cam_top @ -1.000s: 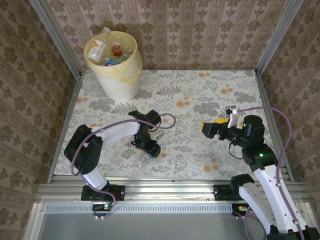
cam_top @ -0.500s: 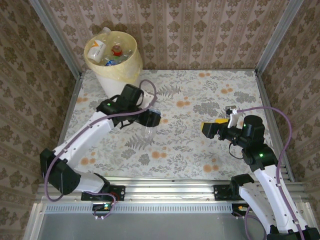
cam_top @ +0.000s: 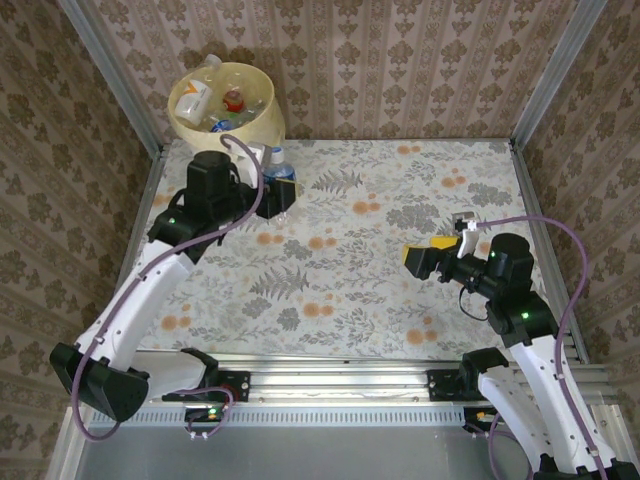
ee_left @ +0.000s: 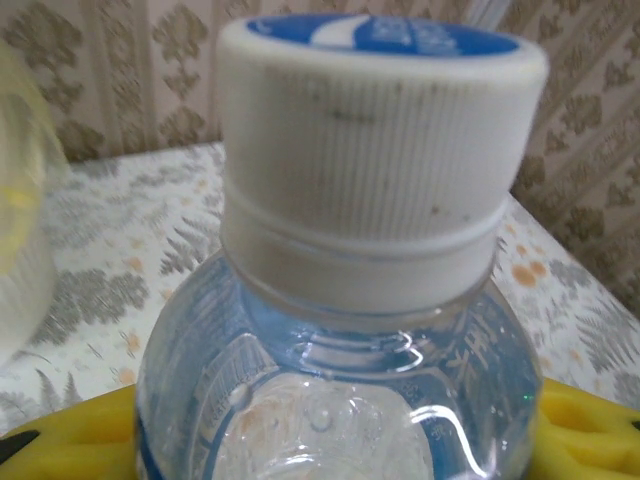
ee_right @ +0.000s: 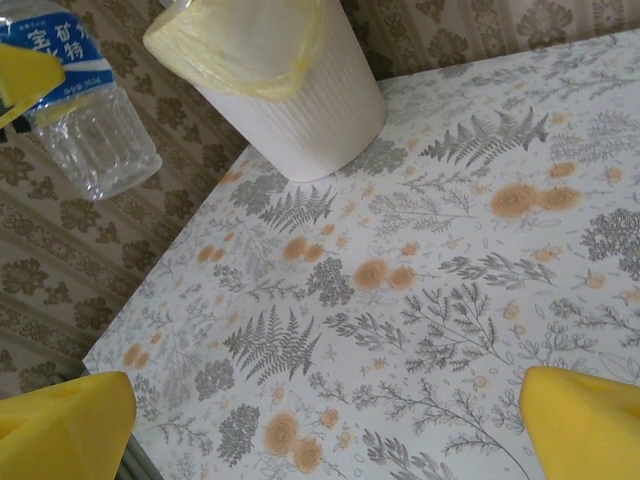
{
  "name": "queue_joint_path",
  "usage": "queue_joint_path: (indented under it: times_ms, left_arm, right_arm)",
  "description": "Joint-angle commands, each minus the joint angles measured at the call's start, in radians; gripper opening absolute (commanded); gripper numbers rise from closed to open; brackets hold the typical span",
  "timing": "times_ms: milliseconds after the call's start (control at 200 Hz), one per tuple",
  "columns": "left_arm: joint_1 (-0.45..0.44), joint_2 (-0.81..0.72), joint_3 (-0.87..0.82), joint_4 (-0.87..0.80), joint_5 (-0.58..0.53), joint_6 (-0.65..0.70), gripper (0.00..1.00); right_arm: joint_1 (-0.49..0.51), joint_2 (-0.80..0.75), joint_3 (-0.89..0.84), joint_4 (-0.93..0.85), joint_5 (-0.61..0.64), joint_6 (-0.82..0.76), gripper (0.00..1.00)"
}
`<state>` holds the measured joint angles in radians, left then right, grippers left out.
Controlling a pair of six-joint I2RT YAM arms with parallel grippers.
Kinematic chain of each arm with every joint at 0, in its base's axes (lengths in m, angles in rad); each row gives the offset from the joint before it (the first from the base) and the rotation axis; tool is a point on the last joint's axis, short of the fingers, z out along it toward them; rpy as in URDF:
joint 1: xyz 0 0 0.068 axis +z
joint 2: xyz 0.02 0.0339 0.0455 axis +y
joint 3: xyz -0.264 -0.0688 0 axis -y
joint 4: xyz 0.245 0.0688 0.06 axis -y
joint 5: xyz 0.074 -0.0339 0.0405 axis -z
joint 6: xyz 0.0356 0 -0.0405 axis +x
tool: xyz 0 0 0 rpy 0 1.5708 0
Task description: Throw the plastic bottles in the bin
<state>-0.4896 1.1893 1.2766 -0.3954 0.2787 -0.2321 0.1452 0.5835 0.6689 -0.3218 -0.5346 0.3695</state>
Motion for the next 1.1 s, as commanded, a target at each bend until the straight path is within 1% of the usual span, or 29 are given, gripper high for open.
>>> queue_joint_path:
  times_ms: [0, 25, 35, 55, 175, 345, 425, 760, 930, 1095]
  left_arm:
    - [0.026, -0.01, 0.025, 0.1, -0.03, 0.016, 0.48]
    - [0.027, -0.01, 0.028, 0.113, -0.031, 0.018, 0.48]
    - [0.049, -0.009, 0.029, 0.119, -0.032, 0.019, 0.49]
    - [0.064, -0.008, 0.03, 0.129, -0.032, 0.019, 0.49]
    - [0.12, -0.004, 0.037, 0.206, -0.042, 0.017, 0.48]
    - [0.183, 0.011, 0.052, 0.346, -0.071, 0.04, 0.5]
    - [0.209, 0.031, 0.081, 0.4, -0.062, 0.048, 0.51]
    - [0.26, 0.103, 0.223, 0.534, -0.047, 0.11, 0.52]
    - [0.293, 0.13, 0.256, 0.601, -0.06, 0.136, 0.52]
    - [0.322, 0.156, 0.254, 0.724, -0.065, 0.157, 0.53]
  right_arm:
    - [0.007, -0.02, 0.0, 0.054, -0.041, -0.002, 1.0]
    - [0.007, -0.022, -0.002, 0.057, -0.043, -0.001, 1.0]
    - [0.006, -0.023, -0.002, 0.058, -0.045, 0.0, 1.0]
    - [0.007, -0.024, -0.003, 0.062, -0.046, 0.001, 1.0]
    - [0.007, -0.033, -0.008, 0.073, -0.05, 0.002, 1.0]
    - [0.006, -0.023, -0.002, 0.066, -0.048, -0.007, 1.0]
    - [0.007, -0.016, 0.0, 0.066, -0.047, -0.008, 1.0]
    - [0.006, -0.003, 0.001, 0.066, -0.044, -0.011, 1.0]
    - [0.007, 0.002, 0.001, 0.064, -0.04, -0.019, 1.0]
    - [0.007, 0.02, 0.01, 0.066, -0.04, -0.026, 1.0]
